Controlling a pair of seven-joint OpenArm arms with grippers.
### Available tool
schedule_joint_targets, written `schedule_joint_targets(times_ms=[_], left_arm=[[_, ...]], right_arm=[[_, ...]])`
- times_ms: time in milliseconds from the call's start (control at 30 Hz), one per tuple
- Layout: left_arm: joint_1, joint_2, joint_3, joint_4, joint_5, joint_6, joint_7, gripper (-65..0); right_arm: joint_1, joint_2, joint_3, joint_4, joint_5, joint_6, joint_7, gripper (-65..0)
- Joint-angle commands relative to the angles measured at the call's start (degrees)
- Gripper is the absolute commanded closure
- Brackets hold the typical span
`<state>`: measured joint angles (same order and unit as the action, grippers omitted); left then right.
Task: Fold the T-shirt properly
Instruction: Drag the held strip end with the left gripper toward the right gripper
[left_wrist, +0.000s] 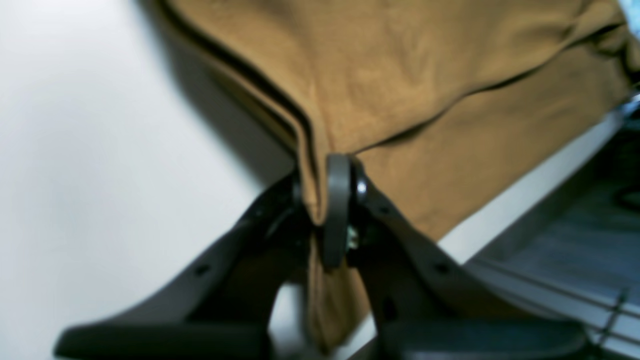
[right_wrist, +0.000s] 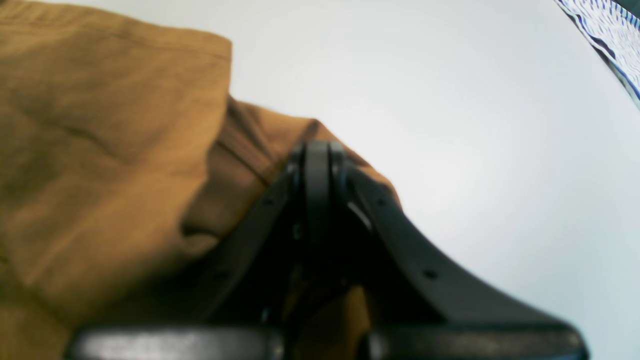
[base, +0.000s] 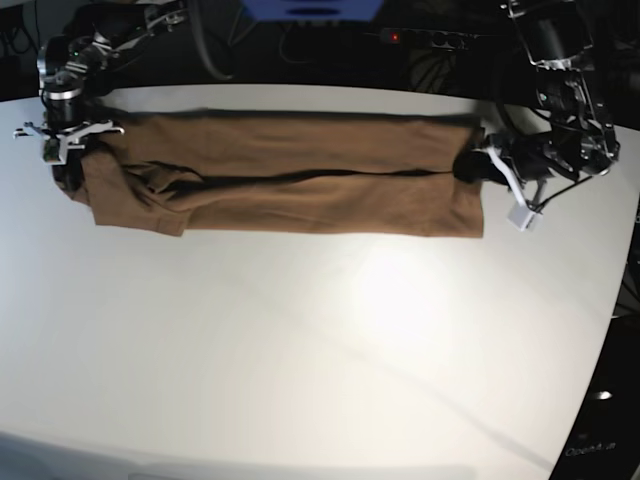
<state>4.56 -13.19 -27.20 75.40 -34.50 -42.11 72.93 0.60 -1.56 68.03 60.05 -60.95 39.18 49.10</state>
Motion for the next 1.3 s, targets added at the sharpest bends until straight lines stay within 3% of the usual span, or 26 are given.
schedule_joint_targets(times_ms=[0, 233, 467, 633, 933, 1267], left_arm=[[0.32, -1.01, -0.01, -0.27, 15.12, 2.11, 7.07, -2.5], [-3.46, 2.42, -0.1, 0.34, 27.16, 2.11, 7.07, -2.5], [-4.43, 9.98, 0.17, 9.04, 39.73, 2.11, 7.07, -2.5], [-4.07, 14.2, 4.65, 13.26, 48.26, 2.11, 7.07, -2.5], [-4.51, 22.03, 8.78, 18.01, 56.87, 2.11, 7.07, -2.5], [-6.27, 22.19, 12.74, 20.91, 57.67, 2.11, 7.07, -2.5]], right_arm=[[-0.73, -0.42, 0.15, -0.58, -4.15, 0.82, -5.45, -0.3], [-0.73, -0.42, 0.15, -0.58, -4.15, 0.82, -5.45, -0.3], [-0.73, -0.42, 0.15, -0.58, -4.15, 0.82, -5.45, -0.3], [-0.65, -0.42, 0.15, -0.58, -4.15, 0.82, -5.45, -0.3], [-0.65, -0.42, 0.15, -0.58, -4.06, 0.82, -5.45, -0.3], [-0.65, -0.5, 0.15, -0.58, -4.06, 0.82, -5.45, -0.3]])
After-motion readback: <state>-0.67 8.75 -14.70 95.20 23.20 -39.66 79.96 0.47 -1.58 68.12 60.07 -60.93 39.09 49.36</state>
